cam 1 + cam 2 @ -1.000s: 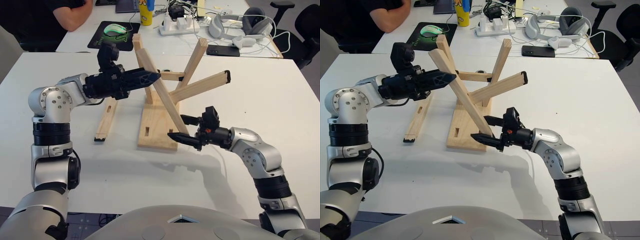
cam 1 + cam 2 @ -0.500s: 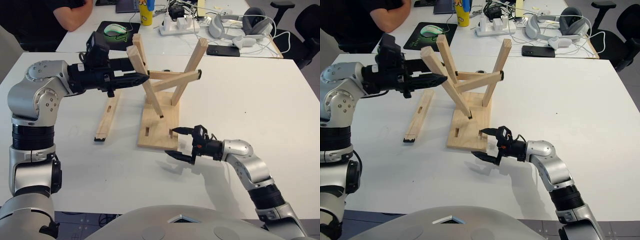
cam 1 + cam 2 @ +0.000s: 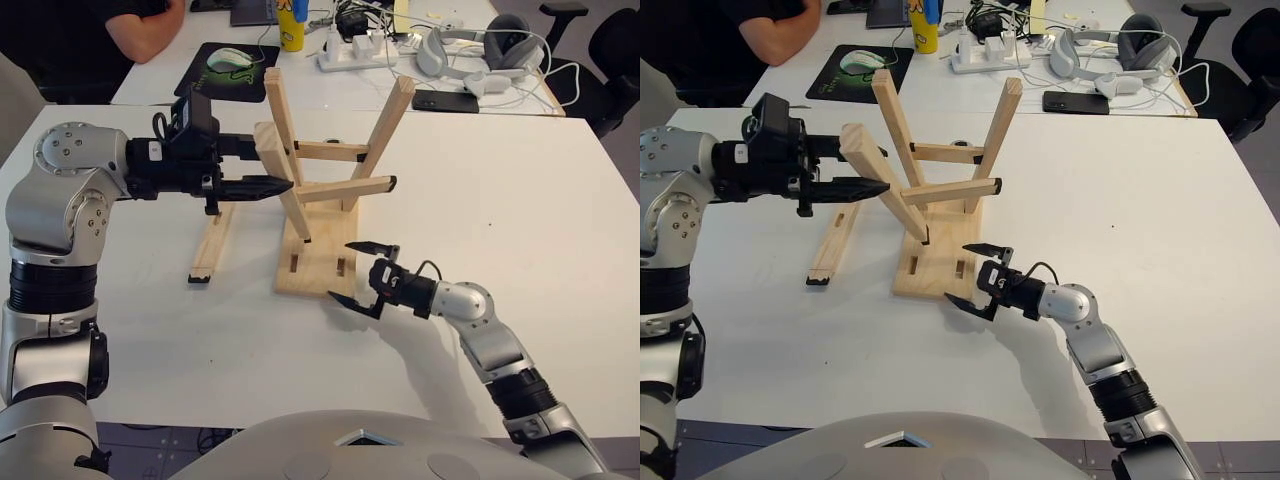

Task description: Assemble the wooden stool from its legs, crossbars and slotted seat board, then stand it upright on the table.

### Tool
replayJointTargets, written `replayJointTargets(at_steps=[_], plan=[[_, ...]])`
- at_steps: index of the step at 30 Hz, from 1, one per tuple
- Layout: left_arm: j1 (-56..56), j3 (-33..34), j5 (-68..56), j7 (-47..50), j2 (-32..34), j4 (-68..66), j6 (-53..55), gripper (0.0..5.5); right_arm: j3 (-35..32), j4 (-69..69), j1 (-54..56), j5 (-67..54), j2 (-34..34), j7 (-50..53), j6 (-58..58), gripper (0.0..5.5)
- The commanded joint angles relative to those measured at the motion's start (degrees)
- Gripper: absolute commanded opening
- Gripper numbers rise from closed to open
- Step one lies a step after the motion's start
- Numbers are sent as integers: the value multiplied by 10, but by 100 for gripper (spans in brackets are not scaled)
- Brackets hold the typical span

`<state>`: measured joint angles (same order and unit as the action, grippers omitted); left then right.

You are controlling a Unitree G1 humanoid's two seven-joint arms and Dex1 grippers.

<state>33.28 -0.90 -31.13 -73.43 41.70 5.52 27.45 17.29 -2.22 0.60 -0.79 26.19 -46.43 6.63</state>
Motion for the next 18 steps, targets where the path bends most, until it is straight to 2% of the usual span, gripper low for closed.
replayJointTargets(at_steps=[1,7,18], plan=[[3,-3,9,-14,13,-8,-10,207,12,-19,-9,-7,17,-26,-20,497],[3,-5,5,-26,19,-6,-2,207,32,6,15,79,13,22,-20,497],[-13,-16,13,-50,33,-4,-6,207,38,15,12,79,22,21,-28,497]])
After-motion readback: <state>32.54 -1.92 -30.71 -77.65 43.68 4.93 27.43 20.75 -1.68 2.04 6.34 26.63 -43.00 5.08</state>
